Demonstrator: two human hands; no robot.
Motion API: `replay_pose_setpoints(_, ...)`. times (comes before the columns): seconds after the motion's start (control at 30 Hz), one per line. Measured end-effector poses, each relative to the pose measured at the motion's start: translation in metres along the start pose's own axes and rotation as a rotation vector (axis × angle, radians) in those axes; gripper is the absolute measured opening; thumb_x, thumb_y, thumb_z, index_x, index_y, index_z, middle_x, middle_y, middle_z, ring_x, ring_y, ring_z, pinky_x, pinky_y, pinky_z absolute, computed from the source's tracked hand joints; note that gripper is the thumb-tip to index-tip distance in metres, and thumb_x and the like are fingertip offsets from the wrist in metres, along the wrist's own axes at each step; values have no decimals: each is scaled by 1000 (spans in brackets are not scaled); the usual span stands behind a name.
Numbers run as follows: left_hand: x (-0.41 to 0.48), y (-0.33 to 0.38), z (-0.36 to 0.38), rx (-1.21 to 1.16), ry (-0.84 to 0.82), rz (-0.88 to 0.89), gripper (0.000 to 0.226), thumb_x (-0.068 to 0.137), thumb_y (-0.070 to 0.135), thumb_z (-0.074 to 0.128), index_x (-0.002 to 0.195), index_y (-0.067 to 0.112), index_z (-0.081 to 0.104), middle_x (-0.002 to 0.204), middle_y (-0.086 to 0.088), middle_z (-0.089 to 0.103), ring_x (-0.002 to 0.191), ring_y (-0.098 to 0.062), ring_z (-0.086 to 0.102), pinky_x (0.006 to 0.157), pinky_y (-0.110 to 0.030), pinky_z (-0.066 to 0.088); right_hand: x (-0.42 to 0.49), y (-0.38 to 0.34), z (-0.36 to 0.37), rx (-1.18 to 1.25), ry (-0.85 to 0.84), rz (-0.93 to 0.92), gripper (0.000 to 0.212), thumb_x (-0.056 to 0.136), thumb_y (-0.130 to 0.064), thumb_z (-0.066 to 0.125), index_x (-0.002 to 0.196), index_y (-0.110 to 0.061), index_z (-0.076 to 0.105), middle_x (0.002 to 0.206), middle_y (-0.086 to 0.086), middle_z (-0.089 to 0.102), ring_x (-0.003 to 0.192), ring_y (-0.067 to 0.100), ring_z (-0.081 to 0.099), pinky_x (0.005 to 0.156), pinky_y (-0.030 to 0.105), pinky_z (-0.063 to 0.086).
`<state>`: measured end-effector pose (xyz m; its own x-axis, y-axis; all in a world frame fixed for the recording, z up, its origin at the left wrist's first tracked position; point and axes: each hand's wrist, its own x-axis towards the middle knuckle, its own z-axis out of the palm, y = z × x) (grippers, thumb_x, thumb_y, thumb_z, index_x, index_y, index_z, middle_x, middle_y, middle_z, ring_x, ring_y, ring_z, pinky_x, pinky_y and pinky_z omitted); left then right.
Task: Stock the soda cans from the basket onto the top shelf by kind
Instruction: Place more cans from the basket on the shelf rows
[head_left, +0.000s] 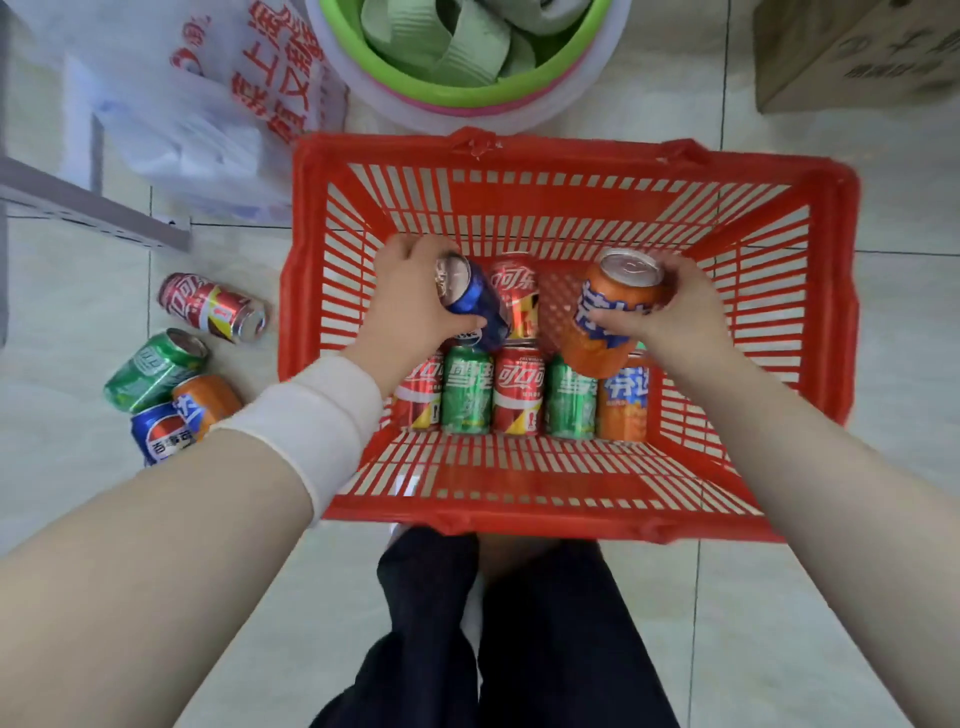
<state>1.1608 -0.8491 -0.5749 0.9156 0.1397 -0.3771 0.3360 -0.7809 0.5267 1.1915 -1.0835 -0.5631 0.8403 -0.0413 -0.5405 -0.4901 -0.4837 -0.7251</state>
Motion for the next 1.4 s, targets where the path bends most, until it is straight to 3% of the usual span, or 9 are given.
replay_pose_setpoints(0.2,-107,71,-102,-266,11,-27,62,59,22,85,111,14,53,100,8,57,92,-11,55,67,-4,33,-105,-74,-59,304,-27,94,69,55,-4,86,115,-11,53,116,8,64,96,17,65,86,35,54)
replay_pose_setpoints(0.37,-201,144,-213,-424,26,-58,58,64,17,83,114,14,54,103,17,53,90,16,48,76,7,28,-210,-167,-115,479,-122,103,106,18,-44,92,114,-15,58,105,8,69,98,26,66,91,47,51)
replay_pose_setpoints(0.5,-265,187,-291,-581,83,-105,67,59,30,84,117,32,51,111,21,56,108,4,54,95,-18,43,-284,-243,-157,513,-157,39,109,20,-46,91,119,-14,55,96,-1,72,93,22,67,84,42,54)
replay_pose_setpoints(0.57,-291,208,-322,-658,149,-139,69,51,40,81,112,36,50,111,18,58,105,-5,58,89,-29,50,-314,-275,-176,531,-159,-2,102,21,-48,91,113,-19,57,92,-5,72,89,19,68,76,37,55)
replay_pose_setpoints(0.7,-331,251,-376,-826,253,-164,62,44,39,80,98,36,50,98,12,62,81,-5,61,60,-19,48,-367,-329,-204,589,-159,-83,101,23,-50,90,111,-15,57,88,-4,73,83,15,69,70,30,55)
replay_pose_setpoints(0.8,-353,283,-414,-904,317,-105,58,44,38,78,97,34,52,95,15,63,84,2,63,70,-16,51,-398,-371,-219,594,-169,-156,112,26,-51,90,120,-4,52,93,2,72,87,21,67,72,32,54)
replay_pose_setpoints(0.93,-369,319,-466,-942,383,-4,61,44,38,79,100,34,54,99,13,65,89,0,64,72,-17,52,-423,-425,-242,589,-235,-287,91,31,-50,90,108,-14,57,90,-1,74,86,18,69,71,30,55)
replay_pose_setpoints(1.23,-389,376,-575,-834,526,220,59,48,30,88,100,32,59,90,16,68,81,5,64,68,-15,52,-453,-523,-280,517,-255,-543,93,34,-50,89,115,-18,58,100,6,71,93,21,68,74,32,56)
replay_pose_setpoints(1.4,-386,400,-622,-792,588,297,57,46,32,89,94,36,58,91,13,67,76,6,64,64,-11,50,-460,-565,-296,512,-274,-633,72,57,-9,82,124,-9,54,91,2,70,81,13,69,61,19,53)
